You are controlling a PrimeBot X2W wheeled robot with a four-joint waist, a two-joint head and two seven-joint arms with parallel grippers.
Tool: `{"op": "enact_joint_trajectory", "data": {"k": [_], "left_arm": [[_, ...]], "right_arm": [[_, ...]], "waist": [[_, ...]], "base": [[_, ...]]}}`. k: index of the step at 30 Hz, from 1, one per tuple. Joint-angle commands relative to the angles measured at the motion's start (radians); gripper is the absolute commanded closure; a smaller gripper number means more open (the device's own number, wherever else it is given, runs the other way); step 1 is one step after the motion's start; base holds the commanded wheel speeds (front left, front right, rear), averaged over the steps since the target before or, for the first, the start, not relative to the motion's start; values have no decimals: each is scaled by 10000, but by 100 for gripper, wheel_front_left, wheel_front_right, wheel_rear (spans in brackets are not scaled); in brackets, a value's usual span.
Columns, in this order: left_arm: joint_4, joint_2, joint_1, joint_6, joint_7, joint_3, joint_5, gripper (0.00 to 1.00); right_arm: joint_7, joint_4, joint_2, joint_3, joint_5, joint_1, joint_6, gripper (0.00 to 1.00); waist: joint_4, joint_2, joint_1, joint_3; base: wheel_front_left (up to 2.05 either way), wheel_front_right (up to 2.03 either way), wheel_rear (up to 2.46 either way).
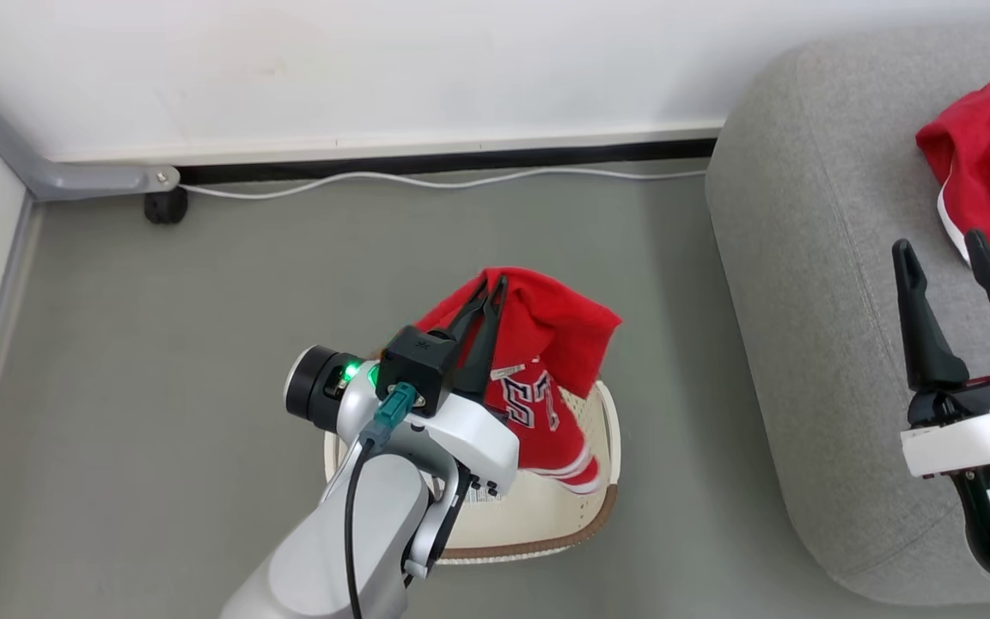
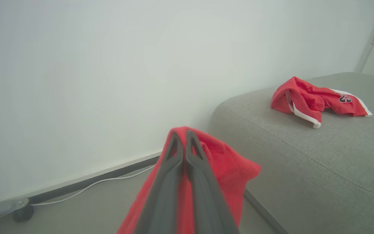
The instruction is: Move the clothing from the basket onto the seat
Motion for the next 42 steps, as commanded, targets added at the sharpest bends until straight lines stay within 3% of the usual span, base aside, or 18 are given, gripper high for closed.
{"op": "enact_joint_trajectory", "data": {"k": [1,22,33,42], "left_arm": [[-422,118,-227,-190,-106,332,169,100],[-2418,1027,-1777,-524,1099,338,566,100],[-3009,1173,-2544,-510,1646,415,600,100],[-3084,1169,-2607,-508,1640,312,583,100]], "right_arm": [[-59,-147,-79,97,-118,128,29,0],[-59,260,390,199,-378,518,29,0],[-59,373,425,339,-378,572,29,0],[-59,-554,232,1657,55,361,29,0]], "waist": [[91,-1,0,-205],[138,-1,0,-691],[106,-1,-1,-703],[125,-1,-1,-798]], "base": [[0,0,0],[0,0,0],[0,0,0],[0,0,0]]}}
